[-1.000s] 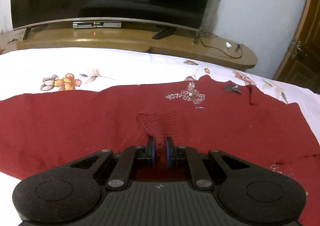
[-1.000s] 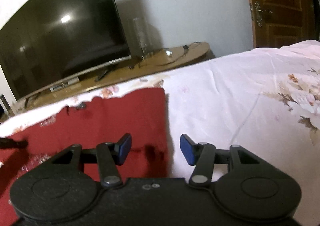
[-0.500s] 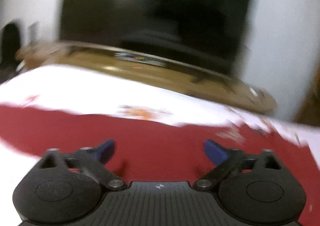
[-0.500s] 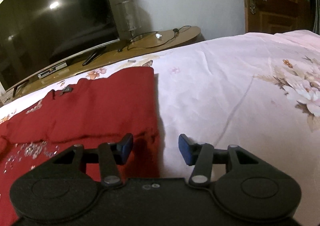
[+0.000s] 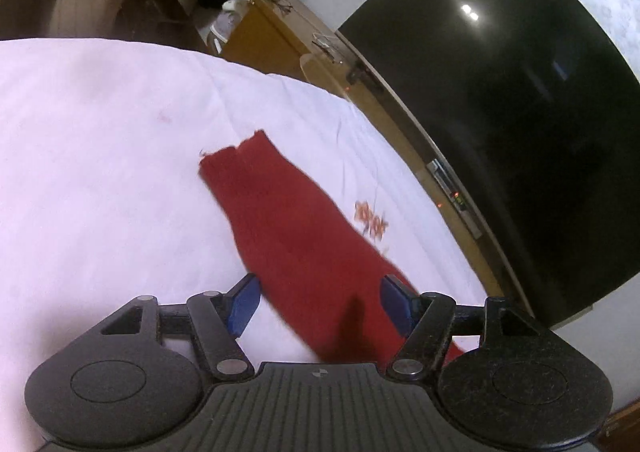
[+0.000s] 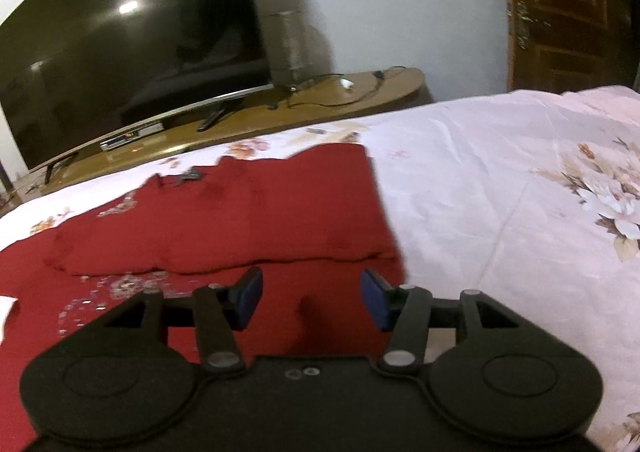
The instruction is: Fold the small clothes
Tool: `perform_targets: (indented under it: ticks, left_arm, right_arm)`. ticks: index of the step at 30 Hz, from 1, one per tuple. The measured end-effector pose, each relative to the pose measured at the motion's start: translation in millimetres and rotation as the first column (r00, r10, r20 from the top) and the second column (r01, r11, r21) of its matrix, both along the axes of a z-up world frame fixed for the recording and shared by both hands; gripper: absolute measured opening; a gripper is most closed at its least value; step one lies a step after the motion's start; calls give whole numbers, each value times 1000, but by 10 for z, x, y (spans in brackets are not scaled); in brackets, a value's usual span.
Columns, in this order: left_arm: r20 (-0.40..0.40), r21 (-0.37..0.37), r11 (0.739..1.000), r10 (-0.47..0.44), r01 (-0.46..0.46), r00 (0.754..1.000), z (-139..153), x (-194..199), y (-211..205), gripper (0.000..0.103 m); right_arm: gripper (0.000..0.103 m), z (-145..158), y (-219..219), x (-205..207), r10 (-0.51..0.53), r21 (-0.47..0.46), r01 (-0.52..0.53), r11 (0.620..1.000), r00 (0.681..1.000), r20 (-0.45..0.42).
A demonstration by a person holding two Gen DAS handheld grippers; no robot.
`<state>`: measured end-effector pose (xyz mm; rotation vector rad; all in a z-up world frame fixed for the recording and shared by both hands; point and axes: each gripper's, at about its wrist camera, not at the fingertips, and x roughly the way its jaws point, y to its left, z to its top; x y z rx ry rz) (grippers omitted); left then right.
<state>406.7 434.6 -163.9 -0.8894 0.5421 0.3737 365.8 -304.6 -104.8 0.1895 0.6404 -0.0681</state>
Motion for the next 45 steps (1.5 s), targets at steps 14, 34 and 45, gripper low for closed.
perform_targets:
  ticks: [14,34,45]
  left_arm:
    - [121,266,908,-363,322,924,901,650,-1290,9]
    - [-384,651,227,-724,724,573,490,728,-5491,44]
    - [-316,586,573,-488,572,813,494,-37,-3488,61]
  right_arm:
    - [55,84,156,-89,-35,28,35,999,999,17]
    - [61,95,-551,-324,-105,167,99,981,994,26]
    - [59,-201,-6,742,90,511,-84,855,996,13]
